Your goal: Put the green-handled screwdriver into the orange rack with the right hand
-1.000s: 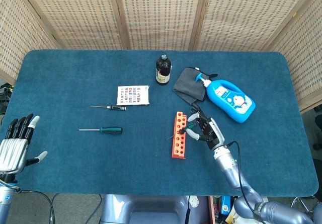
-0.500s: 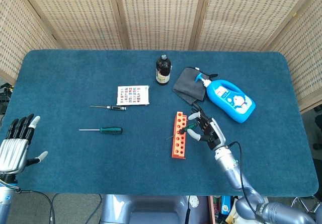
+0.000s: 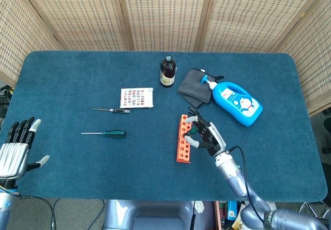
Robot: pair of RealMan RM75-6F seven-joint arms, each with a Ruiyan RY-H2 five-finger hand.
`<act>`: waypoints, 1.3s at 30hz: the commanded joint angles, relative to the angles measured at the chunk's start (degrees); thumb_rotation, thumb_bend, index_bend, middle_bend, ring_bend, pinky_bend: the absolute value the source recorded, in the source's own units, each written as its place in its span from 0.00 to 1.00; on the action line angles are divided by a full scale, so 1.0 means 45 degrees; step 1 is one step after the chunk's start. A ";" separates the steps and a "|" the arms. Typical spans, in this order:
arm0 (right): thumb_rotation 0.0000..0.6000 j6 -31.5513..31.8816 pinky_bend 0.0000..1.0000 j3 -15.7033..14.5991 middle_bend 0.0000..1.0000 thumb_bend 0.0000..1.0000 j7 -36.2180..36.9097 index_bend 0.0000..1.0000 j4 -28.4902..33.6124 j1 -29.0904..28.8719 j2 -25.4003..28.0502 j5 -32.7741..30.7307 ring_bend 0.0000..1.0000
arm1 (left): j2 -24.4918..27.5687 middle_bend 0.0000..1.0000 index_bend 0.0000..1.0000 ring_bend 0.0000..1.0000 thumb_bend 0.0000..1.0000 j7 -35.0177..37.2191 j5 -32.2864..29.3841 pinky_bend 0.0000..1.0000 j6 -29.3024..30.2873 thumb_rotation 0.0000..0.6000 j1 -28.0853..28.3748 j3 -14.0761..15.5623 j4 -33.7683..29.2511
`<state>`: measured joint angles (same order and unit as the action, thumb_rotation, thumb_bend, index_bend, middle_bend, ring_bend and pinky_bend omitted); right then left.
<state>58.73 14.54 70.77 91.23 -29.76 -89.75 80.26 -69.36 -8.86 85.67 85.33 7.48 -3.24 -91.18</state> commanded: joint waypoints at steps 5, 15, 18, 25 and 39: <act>1.00 -0.0079 0.00 -0.0019 0.00 0.22 -0.0268 0.38 0.0206 -0.0104 -0.0125 -0.0118 0.00 | 0.0017 0.00 0.00 0.00 0.00 0.0043 -0.0011 0.00 -0.0017 1.00 0.0007 -0.0011 0.0010; 1.00 -0.0029 0.00 -0.0018 0.00 0.22 -0.0693 0.38 0.0408 -0.0088 -0.0169 -0.0330 0.00 | 0.0000 0.00 0.00 0.00 0.00 -0.0001 0.0033 0.00 -0.0017 1.00 0.0009 0.0012 -0.0012; 1.00 -0.0021 0.00 -0.0001 0.00 0.22 -0.0742 0.38 0.0424 -0.0093 -0.0137 -0.0324 0.00 | -0.0006 0.00 0.00 0.00 0.00 -0.0001 0.0051 0.00 0.0009 1.00 0.0005 0.0008 -0.0015; 1.00 0.0138 0.00 -0.0058 0.00 0.22 -0.0722 0.38 0.0690 -0.0041 0.0033 -0.0060 0.00 | -0.0018 0.00 0.00 0.00 0.00 0.0012 0.0045 0.00 0.0025 1.00 0.0000 -0.0003 0.0002; 1.00 0.0259 0.00 0.0078 0.00 0.22 -0.0854 0.38 0.0664 0.0043 0.0226 -0.0363 0.00 | -0.0003 0.00 0.00 0.00 0.00 0.0108 0.0052 0.00 0.0092 1.00 -0.0034 -0.0022 0.0015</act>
<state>59.80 14.70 66.96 94.34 -29.61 -88.90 78.78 -69.37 -8.38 85.91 85.76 7.32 -3.34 -91.12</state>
